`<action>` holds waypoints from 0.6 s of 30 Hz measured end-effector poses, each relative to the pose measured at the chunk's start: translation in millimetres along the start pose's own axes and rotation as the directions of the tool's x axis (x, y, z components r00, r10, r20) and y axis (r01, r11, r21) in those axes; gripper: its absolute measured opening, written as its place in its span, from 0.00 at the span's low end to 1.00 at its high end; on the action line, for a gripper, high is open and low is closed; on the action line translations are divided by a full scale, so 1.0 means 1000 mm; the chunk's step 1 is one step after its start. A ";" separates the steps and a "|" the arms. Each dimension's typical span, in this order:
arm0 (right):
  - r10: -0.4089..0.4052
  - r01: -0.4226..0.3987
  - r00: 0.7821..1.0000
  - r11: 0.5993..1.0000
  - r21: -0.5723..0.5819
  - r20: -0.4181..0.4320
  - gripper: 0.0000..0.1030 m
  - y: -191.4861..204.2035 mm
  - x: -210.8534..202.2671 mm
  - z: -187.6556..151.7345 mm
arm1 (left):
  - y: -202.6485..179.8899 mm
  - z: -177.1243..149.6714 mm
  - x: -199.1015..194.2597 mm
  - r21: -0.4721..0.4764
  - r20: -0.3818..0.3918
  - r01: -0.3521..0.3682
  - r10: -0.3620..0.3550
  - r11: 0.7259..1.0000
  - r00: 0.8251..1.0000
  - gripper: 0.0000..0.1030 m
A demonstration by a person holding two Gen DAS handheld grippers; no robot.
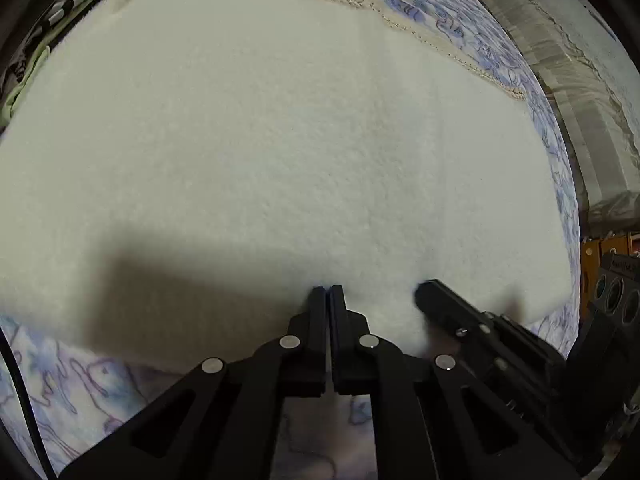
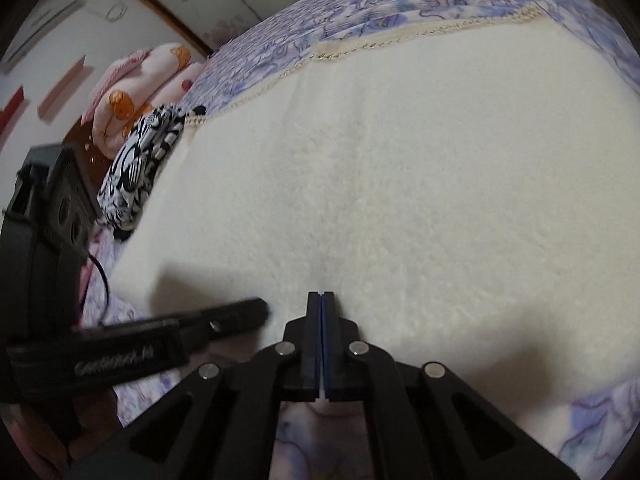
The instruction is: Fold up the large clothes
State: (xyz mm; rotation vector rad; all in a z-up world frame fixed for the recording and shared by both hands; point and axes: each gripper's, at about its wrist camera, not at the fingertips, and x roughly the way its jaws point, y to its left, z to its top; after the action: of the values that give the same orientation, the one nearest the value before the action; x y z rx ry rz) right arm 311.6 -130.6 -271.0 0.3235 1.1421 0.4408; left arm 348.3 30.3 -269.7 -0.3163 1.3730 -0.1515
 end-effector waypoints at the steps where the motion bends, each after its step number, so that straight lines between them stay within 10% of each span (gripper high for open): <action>1: -0.003 0.003 1.000 1.000 0.002 -0.012 0.00 -0.004 -0.001 0.000 | 0.006 0.000 -0.002 -0.014 0.002 0.001 -0.001 1.000 1.000 0.01; 18: -0.225 0.224 0.974 0.973 -0.052 -0.015 0.00 -0.089 -0.065 -0.015 | 0.155 -0.002 -0.056 -0.228 0.085 0.055 -0.037 0.972 0.996 0.01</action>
State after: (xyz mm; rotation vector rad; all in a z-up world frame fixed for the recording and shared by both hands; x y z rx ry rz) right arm 291.0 -239.4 -266.1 0.1435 1.1708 0.2732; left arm 323.8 192.7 -265.4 -0.5431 1.3061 -0.0170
